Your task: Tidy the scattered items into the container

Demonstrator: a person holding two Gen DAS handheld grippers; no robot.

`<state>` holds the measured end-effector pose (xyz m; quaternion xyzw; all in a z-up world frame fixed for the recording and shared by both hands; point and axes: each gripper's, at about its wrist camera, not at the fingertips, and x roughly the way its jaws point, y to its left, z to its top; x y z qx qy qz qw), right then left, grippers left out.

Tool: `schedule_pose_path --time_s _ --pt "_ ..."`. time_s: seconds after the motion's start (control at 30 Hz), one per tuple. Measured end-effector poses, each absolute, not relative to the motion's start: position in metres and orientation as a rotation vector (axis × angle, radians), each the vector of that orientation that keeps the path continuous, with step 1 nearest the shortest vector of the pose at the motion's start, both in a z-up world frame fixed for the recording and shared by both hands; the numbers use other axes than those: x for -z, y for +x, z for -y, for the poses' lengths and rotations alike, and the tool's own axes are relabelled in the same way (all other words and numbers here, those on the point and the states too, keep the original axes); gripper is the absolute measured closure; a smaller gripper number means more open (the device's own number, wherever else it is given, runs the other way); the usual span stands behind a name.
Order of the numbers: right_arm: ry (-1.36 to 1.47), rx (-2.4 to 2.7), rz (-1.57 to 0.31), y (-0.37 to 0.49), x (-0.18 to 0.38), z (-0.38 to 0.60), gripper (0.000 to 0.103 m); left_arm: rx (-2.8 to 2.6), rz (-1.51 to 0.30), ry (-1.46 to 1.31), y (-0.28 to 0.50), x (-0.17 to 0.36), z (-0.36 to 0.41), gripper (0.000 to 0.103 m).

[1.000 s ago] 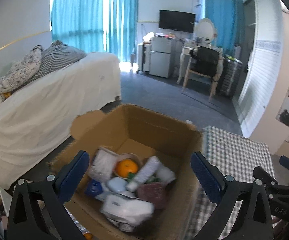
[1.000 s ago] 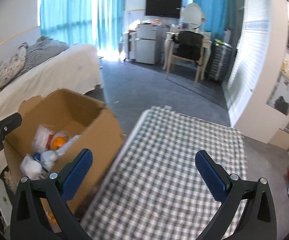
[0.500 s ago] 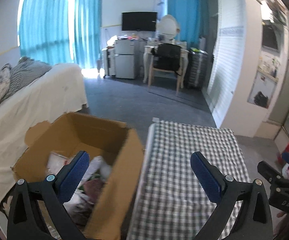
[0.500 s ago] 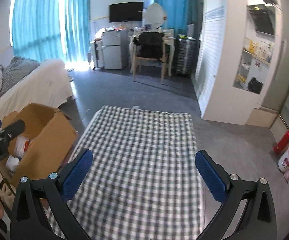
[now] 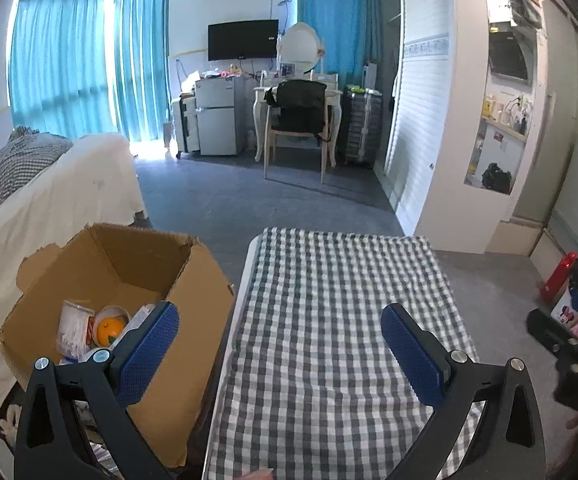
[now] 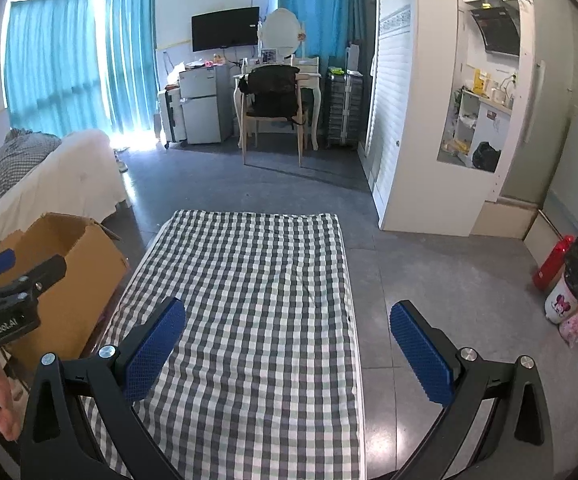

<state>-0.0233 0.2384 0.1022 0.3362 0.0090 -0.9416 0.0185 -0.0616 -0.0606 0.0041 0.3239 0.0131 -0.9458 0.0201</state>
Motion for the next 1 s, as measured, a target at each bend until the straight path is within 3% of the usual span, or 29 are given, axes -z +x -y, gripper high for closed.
schedule_pose_path --time_s 1.0 --pt "1.045 2.909 -0.054 -0.022 -0.093 -0.218 0.0 2.934 -0.016 0.985 -0.049 -0.004 0.058 0.0"
